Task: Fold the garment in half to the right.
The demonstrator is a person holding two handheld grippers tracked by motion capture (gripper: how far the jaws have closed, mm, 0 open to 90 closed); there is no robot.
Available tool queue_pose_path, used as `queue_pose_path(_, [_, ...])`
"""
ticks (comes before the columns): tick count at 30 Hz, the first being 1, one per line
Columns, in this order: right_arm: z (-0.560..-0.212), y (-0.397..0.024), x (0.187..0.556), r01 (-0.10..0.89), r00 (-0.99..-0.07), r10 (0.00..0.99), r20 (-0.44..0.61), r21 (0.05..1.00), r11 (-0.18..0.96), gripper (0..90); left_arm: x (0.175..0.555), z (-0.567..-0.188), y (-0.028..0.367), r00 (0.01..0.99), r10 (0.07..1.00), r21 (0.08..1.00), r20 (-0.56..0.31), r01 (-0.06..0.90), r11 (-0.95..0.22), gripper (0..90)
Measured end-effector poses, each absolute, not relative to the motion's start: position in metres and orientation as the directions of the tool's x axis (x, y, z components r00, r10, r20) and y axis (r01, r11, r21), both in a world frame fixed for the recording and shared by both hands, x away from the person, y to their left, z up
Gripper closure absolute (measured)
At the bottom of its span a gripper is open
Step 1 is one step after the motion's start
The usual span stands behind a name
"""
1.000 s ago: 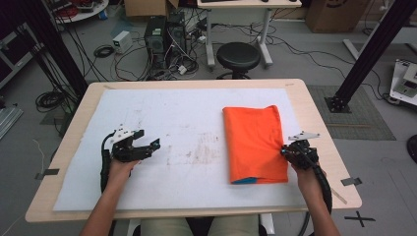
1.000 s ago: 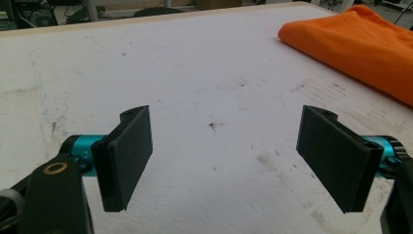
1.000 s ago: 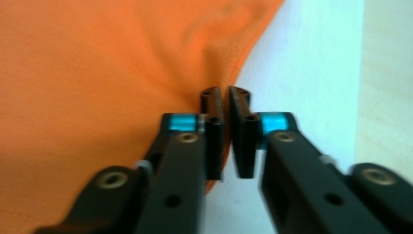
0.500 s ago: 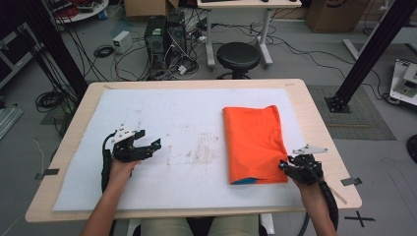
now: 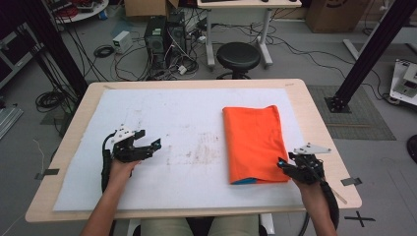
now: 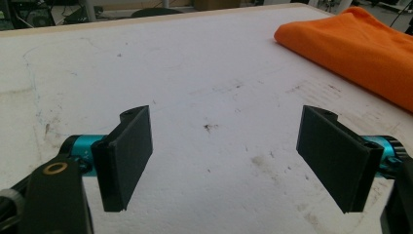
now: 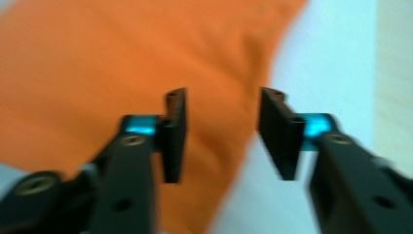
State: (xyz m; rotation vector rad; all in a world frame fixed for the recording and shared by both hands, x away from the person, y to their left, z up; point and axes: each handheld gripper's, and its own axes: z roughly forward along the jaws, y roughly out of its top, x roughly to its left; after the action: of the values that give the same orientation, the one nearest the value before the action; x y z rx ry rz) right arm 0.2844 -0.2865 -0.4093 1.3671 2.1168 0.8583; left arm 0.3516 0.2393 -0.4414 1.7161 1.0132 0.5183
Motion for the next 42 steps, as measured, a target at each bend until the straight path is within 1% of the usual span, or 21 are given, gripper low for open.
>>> queue_pose_path(3, [-0.406, -0.264, 0.291, 0.604, -0.419, 0.908, -0.013, 0.743, 0.289, 36.0, 0.352, -0.442, 0.239, 0.552, 0.824, 0.919, -0.13, 0.38, -0.11, 20.9])
queue_pose_path(5, [-0.406, -0.249, 0.295, 0.598, -0.452, 0.892, 0.007, 0.744, 0.297, 31.1, 0.352, -0.442, 0.239, 0.552, 0.824, 0.918, -0.132, 0.381, -0.109, 20.9])
queue_pose_path(7, [-0.408, -0.233, 0.299, 0.599, -0.477, 0.879, 0.02, 0.739, 0.308, 29.3, 0.352, -0.442, 0.239, 0.55, 0.824, 0.918, -0.134, 0.382, -0.106, 20.9])
queue_pose_path(11, [-0.418, -0.21, 0.306, 0.601, -0.527, 0.85, 0.015, 0.714, 0.36, 28.8, 0.351, -0.441, 0.24, 0.55, 0.825, 0.919, -0.132, 0.381, -0.107, 20.9])
queue_pose_path(13, [-0.425, -0.202, 0.307, 0.601, -0.539, 0.842, -0.019, 0.692, 0.4, 29.3, 0.351, -0.441, 0.24, 0.551, 0.824, 0.918, -0.132, 0.381, -0.107, 20.9])
queue_pose_path(16, [-0.437, -0.197, 0.306, 0.613, -0.546, 0.837, -0.045, 0.66, 0.435, 32.7, 0.352, -0.441, 0.24, 0.551, 0.824, 0.918, -0.134, 0.381, -0.106, 20.9])
queue_pose_path(20, [-0.433, -0.198, 0.305, 0.618, -0.55, 0.835, -0.032, 0.657, 0.432, 32.7, 0.351, -0.441, 0.24, 0.551, 0.824, 0.92, -0.135, 0.379, -0.103, 21.0])
queue_pose_path(23, [-0.419, -0.199, 0.308, 0.604, -0.554, 0.832, -0.007, 0.684, 0.408, 31.1, 0.351, -0.441, 0.24, 0.549, 0.825, 0.92, -0.134, 0.378, -0.102, 20.9])
queue_pose_path(28, [-0.406, -0.193, 0.331, 0.58, -0.534, 0.845, -0.028, 0.715, 0.39, 31.0, 0.351, -0.441, 0.24, 0.551, 0.823, 0.921, -0.137, 0.377, -0.099, 20.9])
queue_pose_path(32, [-0.411, -0.183, 0.361, 0.613, -0.522, 0.853, -0.002, 0.695, 0.376, 31.0, 0.352, -0.44, 0.242, 0.552, 0.823, 0.925, -0.134, 0.369, -0.097, 21.0])
queue_pose_path(35, [-0.42, -0.173, 0.374, 0.64, -0.527, 0.85, -0.01, 0.654, 0.404, 31.0, 0.353, -0.438, 0.244, 0.56, 0.82, 0.921, -0.121, 0.372, -0.118, 20.9])
queue_pose_path(37, [-0.426, -0.166, 0.378, 0.65, -0.535, 0.844, -0.02, 0.629, 0.426, 31.0, 0.353, -0.435, 0.246, 0.559, 0.823, 0.925, -0.1, 0.356, -0.13, 20.9])
queue_pose_path(39, [-0.427, -0.162, 0.378, 0.647, -0.54, 0.841, -0.03, 0.623, 0.438, 31.6, 0.352, -0.432, 0.248, 0.558, 0.824, 0.929, -0.102, 0.349, -0.122, 20.8])
queue_pose_path(42, [-0.421, -0.164, 0.38, 0.662, -0.546, 0.838, 0.002, 0.614, 0.43, 32.5, 0.353, -0.432, 0.25, 0.554, 0.826, 0.929, -0.102, 0.349, -0.12, 20.8])
